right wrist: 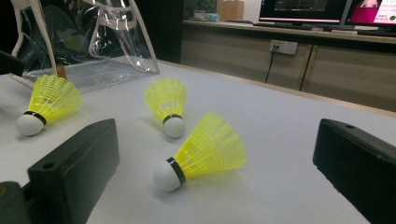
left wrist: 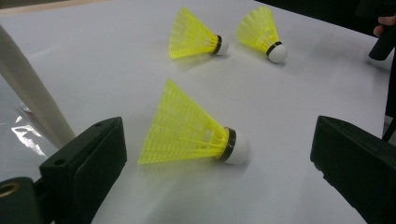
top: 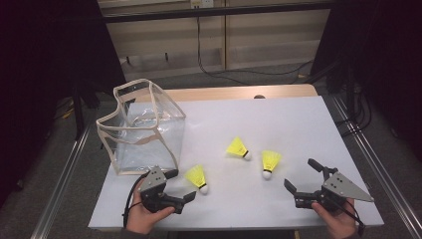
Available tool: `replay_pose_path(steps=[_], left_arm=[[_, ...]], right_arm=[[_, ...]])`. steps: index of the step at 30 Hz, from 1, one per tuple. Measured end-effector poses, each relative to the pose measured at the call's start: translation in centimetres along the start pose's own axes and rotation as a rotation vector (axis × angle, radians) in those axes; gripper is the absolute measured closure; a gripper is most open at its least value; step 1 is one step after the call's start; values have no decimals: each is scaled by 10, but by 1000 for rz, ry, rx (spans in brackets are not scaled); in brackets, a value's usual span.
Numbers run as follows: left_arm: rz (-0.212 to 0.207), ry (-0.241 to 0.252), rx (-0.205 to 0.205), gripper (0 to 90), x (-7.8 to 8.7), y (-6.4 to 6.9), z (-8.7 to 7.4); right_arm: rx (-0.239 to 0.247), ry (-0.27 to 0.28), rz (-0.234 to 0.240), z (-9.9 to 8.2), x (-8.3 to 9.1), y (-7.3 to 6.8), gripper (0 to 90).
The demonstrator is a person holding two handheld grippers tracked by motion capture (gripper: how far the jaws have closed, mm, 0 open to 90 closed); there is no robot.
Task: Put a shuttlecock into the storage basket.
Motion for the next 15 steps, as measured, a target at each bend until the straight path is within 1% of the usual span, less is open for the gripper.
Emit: replay_pose_path(steps=[2, 4, 7, 9, 12, 13, 14, 15], left_arm=[[-3, -2, -2, 37, -2, 0, 0], [3, -14, -9, 37, -3, 0, -1], [5, -15, 1, 38, -5, -1, -1], [0, -21, -1, 38, -7, -1, -1], [-1, -43, -12, 43, -10, -1, -3], [-3, -40, -8, 48, -12, -1, -3], [-2, -51, -16, 51, -12, -1, -4], [-3, -50, -13, 51, -13, -1, -4]], right_arm=[[-2, 0, -2, 0, 0, 1, 3], [-1, -1, 0, 0, 0, 0, 4], [1, 0, 3, 0, 0, -1, 4], [0, 0, 1, 0, 0, -1, 4], [0, 0, 1, -1, -1, 0, 4], [0, 0, 2, -1, -1, 0, 4], [0, 0, 5, 0, -1, 0, 4], [0, 0, 5, 0, -1, 0, 4]])
Point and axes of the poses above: each handheld gripper's, and its own axes: x roughly backward along the jaws, z roughly out of its top, y roughly to its right, the point moved 5 cm from there along -x, roughly forward along the jaws, and after that the axes turned 2 degrees about z, right-handed, at the moved point
